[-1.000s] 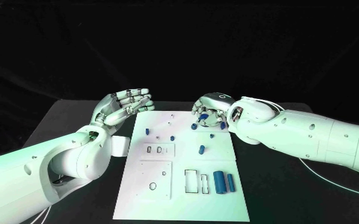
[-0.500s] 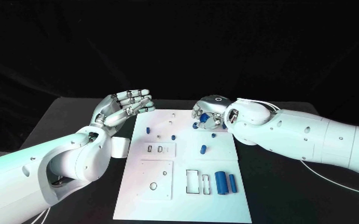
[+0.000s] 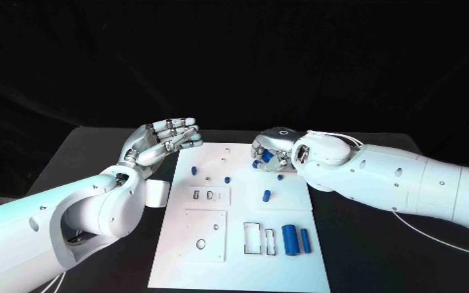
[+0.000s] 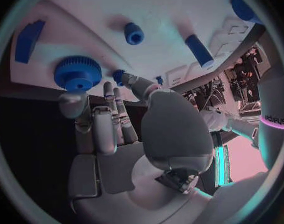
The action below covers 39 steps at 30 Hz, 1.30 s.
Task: Assemble the parts on the task board
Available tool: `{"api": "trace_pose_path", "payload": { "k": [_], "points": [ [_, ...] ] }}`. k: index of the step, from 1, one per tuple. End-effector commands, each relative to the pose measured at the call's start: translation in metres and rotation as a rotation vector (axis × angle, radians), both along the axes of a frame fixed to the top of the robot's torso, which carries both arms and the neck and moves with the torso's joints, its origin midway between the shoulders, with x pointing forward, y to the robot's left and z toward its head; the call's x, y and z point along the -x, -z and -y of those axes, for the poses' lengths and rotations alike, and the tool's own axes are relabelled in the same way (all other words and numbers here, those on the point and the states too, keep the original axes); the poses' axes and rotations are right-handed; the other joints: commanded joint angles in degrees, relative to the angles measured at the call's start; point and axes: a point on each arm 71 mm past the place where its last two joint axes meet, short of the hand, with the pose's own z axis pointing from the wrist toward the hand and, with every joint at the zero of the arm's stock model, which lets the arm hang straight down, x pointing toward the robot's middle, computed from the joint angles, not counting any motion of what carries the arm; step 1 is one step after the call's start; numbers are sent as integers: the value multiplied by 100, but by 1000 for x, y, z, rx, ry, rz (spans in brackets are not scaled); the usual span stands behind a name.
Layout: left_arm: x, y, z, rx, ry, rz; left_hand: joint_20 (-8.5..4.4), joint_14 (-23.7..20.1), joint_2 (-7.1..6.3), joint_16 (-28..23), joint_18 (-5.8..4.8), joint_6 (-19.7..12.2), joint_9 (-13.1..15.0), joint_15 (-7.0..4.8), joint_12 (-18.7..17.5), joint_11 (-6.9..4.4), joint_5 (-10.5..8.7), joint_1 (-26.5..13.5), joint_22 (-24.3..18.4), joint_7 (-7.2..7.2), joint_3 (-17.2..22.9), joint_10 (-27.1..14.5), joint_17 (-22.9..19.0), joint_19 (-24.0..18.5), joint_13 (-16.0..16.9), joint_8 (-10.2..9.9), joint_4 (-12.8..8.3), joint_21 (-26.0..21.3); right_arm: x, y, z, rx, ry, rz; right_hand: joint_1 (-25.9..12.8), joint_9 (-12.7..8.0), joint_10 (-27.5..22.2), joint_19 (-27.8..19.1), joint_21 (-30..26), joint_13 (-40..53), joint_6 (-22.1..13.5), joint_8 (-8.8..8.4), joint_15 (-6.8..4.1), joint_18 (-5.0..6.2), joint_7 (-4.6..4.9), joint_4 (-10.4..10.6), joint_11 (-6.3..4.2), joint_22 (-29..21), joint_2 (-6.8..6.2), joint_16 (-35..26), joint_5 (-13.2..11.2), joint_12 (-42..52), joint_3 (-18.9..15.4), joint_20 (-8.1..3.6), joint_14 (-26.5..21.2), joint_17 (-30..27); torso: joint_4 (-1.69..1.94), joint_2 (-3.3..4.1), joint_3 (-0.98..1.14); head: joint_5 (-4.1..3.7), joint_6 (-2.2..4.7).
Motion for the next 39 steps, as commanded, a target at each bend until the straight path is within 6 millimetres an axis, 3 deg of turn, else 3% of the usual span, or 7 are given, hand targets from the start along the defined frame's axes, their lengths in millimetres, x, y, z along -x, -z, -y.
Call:
{"api": "trace_pose_path", "payload": {
  "k": [1,9,19,26,39],
  "points": [
    [1,-2,2,7,18,9,-8,22,-15,-16,74,21,-9,4,-34,21,-15,-69,-5,213,29,18,10,32,-7,-40,-18,25,0,2,-1,28,1,-4,32,14,71,37,49,16,60,-11,19,-73,-3,9,-3,39,15,47,-30,16,52,8,299,19,-2,19,3,11,-2],
    [1,-3,2,7,17,11,-9,23,-12,-17,74,21,-10,4,-36,22,-15,-71,-5,215,31,17,10,34,-7,-41,-19,26,0,4,-3,22,-3,-3,74,66,199,48,161,50,137,27,-7,-85,-41,44,-41,184,86,119,-63,23,160,-8,302,89,13,33,5,15,-20],
    [-1,-2,1,7,7,6,-15,46,-1,-22,72,-11,-21,8,-83,39,-15,-92,-11,241,52,-6,18,58,-7,-71,-47,33,-1,4,-3,12,3,10,112,142,330,38,239,86,241,93,-43,-91,-92,90,-88,284,176,170,-142,23,260,-35,303,130,6,40,1,22,-42],
    [-2,-1,0,6,5,3,-16,51,2,-25,71,-23,-25,10,-98,45,-15,-101,-13,249,56,-16,20,63,-8,-81,-54,34,1,-2,-3,-48,7,73,167,267,505,72,357,138,386,213,-96,-110,-169,126,-158,452,293,250,-257,51,357,-75,322,235,16,39,-1,23,-35],
    [-4,0,-2,10,-6,-8,-16,54,5,-28,71,-33,-29,12,-113,50,-15,-108,-16,255,60,-27,22,67,-8,-90,-61,35,-1,-18,-13,-188,43,156,154,380,552,80,412,165,390,275,-116,-119,-193,169,-178,526,327,296,-323,30,398,-101,334,285,18,52,-2,53,94]
  ]
}}
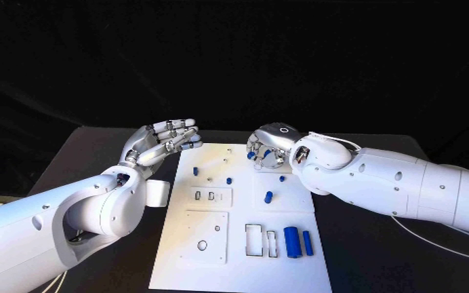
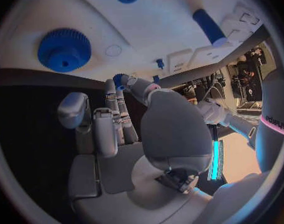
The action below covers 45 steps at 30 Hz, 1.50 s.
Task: Assemble the parts on the task board
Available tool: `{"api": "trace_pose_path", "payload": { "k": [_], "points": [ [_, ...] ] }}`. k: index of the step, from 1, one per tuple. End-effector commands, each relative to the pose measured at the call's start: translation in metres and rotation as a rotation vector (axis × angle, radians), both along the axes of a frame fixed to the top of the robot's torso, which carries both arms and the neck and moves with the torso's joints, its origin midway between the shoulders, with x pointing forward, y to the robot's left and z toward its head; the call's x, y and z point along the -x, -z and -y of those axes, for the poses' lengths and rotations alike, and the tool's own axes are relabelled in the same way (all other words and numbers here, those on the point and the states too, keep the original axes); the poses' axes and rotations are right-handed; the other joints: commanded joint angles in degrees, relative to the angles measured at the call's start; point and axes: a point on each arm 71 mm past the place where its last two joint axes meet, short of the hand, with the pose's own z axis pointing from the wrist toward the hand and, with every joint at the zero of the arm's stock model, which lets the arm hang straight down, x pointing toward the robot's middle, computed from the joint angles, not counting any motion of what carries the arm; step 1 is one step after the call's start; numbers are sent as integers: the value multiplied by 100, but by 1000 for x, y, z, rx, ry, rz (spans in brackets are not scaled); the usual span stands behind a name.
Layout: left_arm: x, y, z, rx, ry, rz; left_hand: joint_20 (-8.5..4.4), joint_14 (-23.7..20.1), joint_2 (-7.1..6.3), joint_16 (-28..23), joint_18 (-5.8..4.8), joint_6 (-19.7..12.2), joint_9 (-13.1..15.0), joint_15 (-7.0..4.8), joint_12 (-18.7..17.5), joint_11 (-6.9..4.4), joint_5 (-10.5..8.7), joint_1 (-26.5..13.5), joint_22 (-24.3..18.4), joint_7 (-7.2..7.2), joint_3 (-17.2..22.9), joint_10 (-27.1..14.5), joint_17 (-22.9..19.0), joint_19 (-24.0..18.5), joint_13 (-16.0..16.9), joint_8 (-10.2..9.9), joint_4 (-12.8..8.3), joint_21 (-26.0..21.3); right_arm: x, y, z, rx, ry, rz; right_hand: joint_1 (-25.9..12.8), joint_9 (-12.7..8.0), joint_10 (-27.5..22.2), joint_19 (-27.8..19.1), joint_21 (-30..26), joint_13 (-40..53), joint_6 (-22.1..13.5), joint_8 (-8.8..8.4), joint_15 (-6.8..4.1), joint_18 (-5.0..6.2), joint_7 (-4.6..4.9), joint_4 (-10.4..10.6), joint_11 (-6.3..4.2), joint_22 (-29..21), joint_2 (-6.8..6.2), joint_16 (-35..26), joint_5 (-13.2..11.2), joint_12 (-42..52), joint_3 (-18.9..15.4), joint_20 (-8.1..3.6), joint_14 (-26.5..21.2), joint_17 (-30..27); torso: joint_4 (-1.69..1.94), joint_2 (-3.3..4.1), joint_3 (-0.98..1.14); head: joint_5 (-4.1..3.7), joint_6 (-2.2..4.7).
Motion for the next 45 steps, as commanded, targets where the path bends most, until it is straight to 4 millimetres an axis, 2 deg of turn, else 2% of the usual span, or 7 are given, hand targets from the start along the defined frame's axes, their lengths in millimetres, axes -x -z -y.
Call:
{"api": "trace_pose_path", "payload": {
  "k": [1,13,17,27,33,45],
  "points": [
    [0,-1,1,13,8,-2,4,34,5,-28,73,-33,-5,-8,-39,29,-15,-63,-10,255,12,-4,5,47,-9,-23,-12,35,-5,-6,-2,-69,43,37,0,44,30,10,15,10,7,43,-43,-57,-5,12,-12,1,47,32,-28,0,34,-30,324,18,4,20,4,7,50],
    [0,-1,4,17,14,-4,3,35,7,-30,73,-39,-7,-7,-46,32,-15,-66,-11,257,15,-10,6,48,-9,-28,-18,35,-22,-6,-23,-103,76,70,-39,92,7,-18,1,13,-44,46,-36,-52,4,44,-2,-20,22,39,-84,-25,32,-28,322,12,30,35,7,20,50],
    [0,-1,4,18,17,-5,3,35,7,-30,73,-39,-7,-7,-46,32,-15,-66,-11,257,15,-10,6,48,-9,-28,-18,35,-23,-3,-30,-101,69,51,-40,95,5,-21,-1,13,-48,46,-36,-51,4,46,-1,-23,20,42,-88,-27,33,-28,323,17,58,50,5,18,40],
    [1,-1,5,20,20,-4,3,36,9,-34,72,-42,-8,-5,-54,33,-15,-71,-13,257,18,-11,7,50,-7,-32,-23,35,-25,5,-37,-83,64,15,-45,108,-10,-33,-10,12,-66,44,-33,-48,8,48,3,-36,8,39,-98,-35,34,-26,320,6,95,83,-5,3,41],
    [0,-1,6,20,21,-5,3,36,9,-34,72,-42,-8,-5,-54,33,-15,-71,-13,257,18,-11,7,50,-7,-32,-23,35,-27,7,-38,-79,66,-6,-94,137,-21,-41,-6,14,-92,45,-24,-49,16,81,12,-25,-23,51,-110,-37,15,-19,321,19,85,87,-9,3,38],
    [0,-1,7,21,23,-5,3,36,9,-34,72,-42,-8,-5,-54,33,-15,-71,-13,257,18,-11,7,50,-7,-32,-23,35,-29,11,-44,-76,61,-17,-114,150,-26,-54,-17,16,-105,45,-21,-46,18,95,14,-41,-39,51,-113,-38,4,-17,320,14,94,94,-9,15,30]
  ]
}}
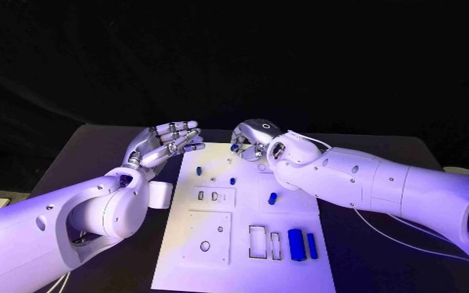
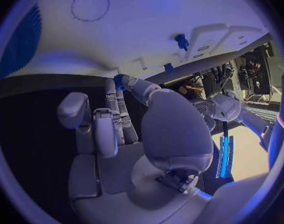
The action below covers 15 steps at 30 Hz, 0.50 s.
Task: Assemble the parts on the task board
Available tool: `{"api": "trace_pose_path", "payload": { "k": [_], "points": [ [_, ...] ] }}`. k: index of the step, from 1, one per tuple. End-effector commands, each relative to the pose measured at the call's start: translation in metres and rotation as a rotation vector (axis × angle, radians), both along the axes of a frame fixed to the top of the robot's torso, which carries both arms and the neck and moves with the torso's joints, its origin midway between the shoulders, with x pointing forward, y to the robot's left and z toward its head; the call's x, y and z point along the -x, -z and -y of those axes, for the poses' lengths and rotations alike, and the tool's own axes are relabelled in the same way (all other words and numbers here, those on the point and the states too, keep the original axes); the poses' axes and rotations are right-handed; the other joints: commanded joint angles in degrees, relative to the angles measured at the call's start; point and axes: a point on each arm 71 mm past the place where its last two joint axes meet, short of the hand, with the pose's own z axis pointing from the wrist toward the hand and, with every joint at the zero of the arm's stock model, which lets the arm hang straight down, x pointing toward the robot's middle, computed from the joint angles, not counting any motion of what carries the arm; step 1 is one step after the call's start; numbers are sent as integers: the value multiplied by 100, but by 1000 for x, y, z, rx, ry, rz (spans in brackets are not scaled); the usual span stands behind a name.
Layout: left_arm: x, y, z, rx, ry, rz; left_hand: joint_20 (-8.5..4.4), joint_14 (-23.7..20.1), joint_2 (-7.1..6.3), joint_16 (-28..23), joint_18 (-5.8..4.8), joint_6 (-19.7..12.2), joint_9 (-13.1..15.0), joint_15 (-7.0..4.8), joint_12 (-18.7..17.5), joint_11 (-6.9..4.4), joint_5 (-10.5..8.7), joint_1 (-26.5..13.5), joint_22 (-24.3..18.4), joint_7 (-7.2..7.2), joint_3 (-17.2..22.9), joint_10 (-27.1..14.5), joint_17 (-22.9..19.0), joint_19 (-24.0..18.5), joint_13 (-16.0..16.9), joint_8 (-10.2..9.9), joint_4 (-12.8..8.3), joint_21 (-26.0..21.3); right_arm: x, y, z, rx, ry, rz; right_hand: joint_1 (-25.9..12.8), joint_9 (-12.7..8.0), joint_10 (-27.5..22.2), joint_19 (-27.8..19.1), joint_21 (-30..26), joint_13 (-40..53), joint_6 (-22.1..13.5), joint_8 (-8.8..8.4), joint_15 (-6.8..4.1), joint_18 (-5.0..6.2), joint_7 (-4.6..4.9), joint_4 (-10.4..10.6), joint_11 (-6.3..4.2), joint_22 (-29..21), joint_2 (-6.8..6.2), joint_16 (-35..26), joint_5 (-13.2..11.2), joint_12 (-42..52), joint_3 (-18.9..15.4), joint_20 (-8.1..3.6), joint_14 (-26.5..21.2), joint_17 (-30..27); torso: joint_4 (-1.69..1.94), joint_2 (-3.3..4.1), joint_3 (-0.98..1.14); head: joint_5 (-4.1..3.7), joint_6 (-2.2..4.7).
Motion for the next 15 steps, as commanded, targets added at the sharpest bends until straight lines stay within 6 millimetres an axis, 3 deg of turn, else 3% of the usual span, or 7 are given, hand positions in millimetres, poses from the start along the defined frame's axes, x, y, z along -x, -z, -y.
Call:
{"api": "trace_pose_path", "payload": {
  "k": [1,6,15],
  "points": [
    [0,-2,2,11,16,5,3,36,-14,-34,73,-41,-9,-5,-29,33,-15,-49,-8,257,18,-11,10,50,-8,-33,-24,35,0,5,-2,17,-8,-25,-81,2,-30,-41,-25,-4,-46,24,-20,-52,-5,40,14,-17,-3,30,-30,-39,3,6,320,16,3,6,0,12,-9],
    [0,-2,2,11,16,4,3,37,-13,-38,72,-44,-10,-4,-38,35,-15,-60,-11,259,20,-12,11,51,-7,-37,-30,34,1,8,-4,20,-11,-32,-85,6,-33,-41,-24,-4,-50,24,-20,-53,-4,43,15,-13,-8,30,-31,-40,0,7,319,13,7,4,0,19,-30],
    [0,-1,2,10,16,2,3,37,-13,-38,72,-44,-10,-4,-38,35,-15,-60,-11,259,20,-12,11,51,-7,-37,-30,34,-1,9,-1,20,-3,-32,-105,28,-79,-59,-35,-7,-102,8,-10,-49,11,56,28,-24,-48,33,-48,-50,-10,15,316,9,-17,8,6,35,-28]
  ]
}}
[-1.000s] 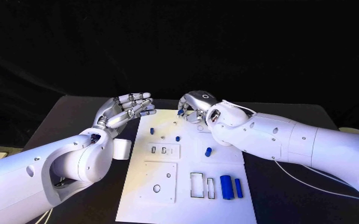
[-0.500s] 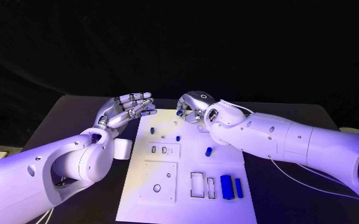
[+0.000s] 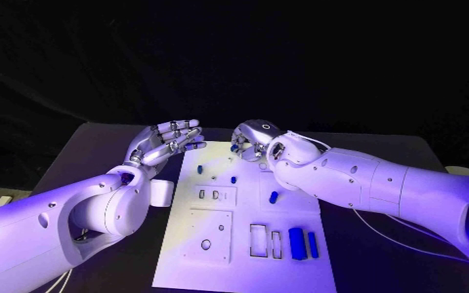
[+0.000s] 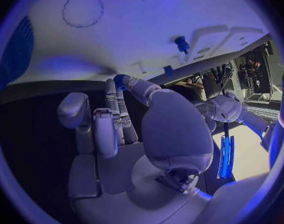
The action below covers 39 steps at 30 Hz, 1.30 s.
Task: Assemble the parts on the task board
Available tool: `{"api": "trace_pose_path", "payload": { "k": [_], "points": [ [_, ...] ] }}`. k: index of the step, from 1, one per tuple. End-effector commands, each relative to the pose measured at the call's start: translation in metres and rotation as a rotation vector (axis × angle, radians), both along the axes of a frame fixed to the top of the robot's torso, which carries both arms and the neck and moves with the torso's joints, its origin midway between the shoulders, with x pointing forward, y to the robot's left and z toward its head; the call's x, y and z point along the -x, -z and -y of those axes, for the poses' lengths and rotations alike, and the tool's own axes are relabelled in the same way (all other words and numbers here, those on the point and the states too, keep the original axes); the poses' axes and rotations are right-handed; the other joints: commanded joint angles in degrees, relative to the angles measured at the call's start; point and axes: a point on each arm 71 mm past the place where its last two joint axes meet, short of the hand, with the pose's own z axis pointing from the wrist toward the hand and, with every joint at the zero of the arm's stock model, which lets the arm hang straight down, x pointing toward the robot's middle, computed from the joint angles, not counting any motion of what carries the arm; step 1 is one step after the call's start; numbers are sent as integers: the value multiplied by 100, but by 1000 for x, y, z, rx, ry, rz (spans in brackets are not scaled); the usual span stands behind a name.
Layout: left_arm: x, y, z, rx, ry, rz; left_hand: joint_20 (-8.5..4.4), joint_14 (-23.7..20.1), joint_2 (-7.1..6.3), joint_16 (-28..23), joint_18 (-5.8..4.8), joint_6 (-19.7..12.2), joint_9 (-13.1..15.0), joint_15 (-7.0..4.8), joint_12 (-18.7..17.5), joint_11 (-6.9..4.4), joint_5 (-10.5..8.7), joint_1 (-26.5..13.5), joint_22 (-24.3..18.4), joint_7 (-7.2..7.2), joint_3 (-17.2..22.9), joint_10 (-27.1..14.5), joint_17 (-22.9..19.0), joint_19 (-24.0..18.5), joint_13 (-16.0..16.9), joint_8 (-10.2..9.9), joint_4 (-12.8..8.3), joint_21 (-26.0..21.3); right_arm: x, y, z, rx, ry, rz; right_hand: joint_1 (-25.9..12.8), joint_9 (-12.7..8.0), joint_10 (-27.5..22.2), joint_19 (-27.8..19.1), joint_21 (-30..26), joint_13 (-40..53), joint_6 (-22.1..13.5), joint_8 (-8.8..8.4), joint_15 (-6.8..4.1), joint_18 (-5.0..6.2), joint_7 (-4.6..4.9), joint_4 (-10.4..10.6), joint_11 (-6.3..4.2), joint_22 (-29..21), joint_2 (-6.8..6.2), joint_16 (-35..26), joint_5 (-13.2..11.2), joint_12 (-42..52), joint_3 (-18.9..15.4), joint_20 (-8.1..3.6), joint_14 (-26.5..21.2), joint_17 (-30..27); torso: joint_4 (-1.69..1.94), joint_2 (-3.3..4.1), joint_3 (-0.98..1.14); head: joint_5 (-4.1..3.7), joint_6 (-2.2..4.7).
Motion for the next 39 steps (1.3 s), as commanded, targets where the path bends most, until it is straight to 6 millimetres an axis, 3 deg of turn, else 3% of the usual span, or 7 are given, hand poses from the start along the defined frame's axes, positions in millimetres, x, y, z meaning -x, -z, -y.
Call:
{"api": "trace_pose_path", "payload": {
  "k": [1,5,17,25,31,32,39],
  "points": [
    [0,-2,2,10,17,4,4,37,-13,-39,72,-45,-7,-3,-40,35,-15,-62,-6,259,20,-12,6,51,-7,-38,-31,33,0,4,1,15,-3,-16,-91,9,-148,-80,-81,-23,-170,-73,21,-41,53,59,26,-68,-49,17,-70,-42,-3,5,305,-29,-7,4,4,-2,3],
    [0,-2,2,10,16,4,4,37,-13,-41,72,-46,-8,-3,-43,36,-15,-65,-7,260,20,-13,6,51,-6,-40,-33,33,-1,4,3,9,2,-10,-192,-105,-982,-405,-460,-203,-892,-500,235,33,334,107,302,-579,-318,-172,-368,-23,-165,163,190,-408,-14,4,2,-2,11],
    [-2,-1,-3,5,1,0,4,36,-13,-43,72,-48,-8,-2,-46,37,-15,-68,-8,261,20,-15,6,51,-7,-42,-34,32,12,-4,35,-38,34,-12,-12,-69,-898,-301,-394,-246,-819,-529,222,39,305,123,266,-419,-283,-88,-105,312,-424,217,222,-311,-45,-11,19,12,43],
    [-2,-1,-6,4,-5,-3,4,35,-14,-45,71,-51,-9,-1,-50,38,-15,-72,-10,261,20,-18,6,50,-7,-45,-36,31,20,-20,92,-77,141,-138,-102,-31,294,-89,-139,196,-686,-489,-13,-22,86,243,-37,-26,-439,62,125,1096,-611,32,285,-77,-124,-54,21,-34,73],
    [-2,0,-6,6,-2,-6,5,34,-15,-46,71,-51,-9,-1,-51,38,-15,-72,-10,260,20,-18,6,50,-7,-45,-38,31,21,-23,121,-62,196,-224,-58,95,311,160,148,1601,-882,-327,-122,-130,-29,392,-129,439,-484,186,417,2602,-1153,-89,337,137,-155,-62,44,-55,101],
    [-2,0,-6,6,-2,-6,5,33,-15,-47,71,-52,-10,-1,-53,38,-15,-73,-11,260,20,-18,6,50,-6,-46,-40,30,21,-23,124,-58,202,-232,-39,204,488,374,428,4142,-1052,-164,-7,-163,-54,493,-105,857,-520,321,595,5165,-1521,-140,393,408,-154,-63,48,-50,95],
    [-2,0,-6,6,-1,-8,5,33,-15,-47,71,-52,-10,-1,-53,38,-15,-73,-11,260,20,-18,6,50,-6,-46,-40,30,21,-20,133,-36,222,-273,179,385,786,649,820,6396,-1455,241,15,-300,118,819,2,1482,-304,535,583,7314,-1997,23,475,894,-143,-55,38,-53,73]
  ]
}}
